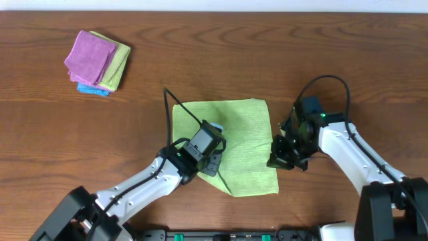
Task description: Fold the cloth
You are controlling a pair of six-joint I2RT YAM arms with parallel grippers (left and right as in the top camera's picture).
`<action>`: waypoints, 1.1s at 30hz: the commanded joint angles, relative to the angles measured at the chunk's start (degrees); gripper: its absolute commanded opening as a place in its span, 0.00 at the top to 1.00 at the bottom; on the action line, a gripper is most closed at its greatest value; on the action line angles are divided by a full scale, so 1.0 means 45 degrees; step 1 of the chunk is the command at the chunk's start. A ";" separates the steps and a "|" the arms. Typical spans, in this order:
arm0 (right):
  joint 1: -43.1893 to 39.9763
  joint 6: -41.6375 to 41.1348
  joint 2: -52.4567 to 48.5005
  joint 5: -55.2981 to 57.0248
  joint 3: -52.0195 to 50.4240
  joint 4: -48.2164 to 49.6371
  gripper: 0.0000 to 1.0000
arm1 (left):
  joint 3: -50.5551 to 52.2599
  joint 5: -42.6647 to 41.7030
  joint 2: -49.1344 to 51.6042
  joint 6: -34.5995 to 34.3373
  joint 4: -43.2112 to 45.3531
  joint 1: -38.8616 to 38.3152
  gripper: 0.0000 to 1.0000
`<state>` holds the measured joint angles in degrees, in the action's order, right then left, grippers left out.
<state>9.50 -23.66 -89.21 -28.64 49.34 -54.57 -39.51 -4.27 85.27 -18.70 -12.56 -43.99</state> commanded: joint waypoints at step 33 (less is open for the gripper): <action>0.0160 -0.0408 -0.0083 0.1642 -0.2997 0.1321 0.80 | -0.0189 0.1379 -0.1836 -0.2812 -0.3162 0.0019 0.94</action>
<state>9.69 -24.73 -89.19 -22.20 36.67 -51.31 -39.57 0.47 77.56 -30.28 -26.59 -43.99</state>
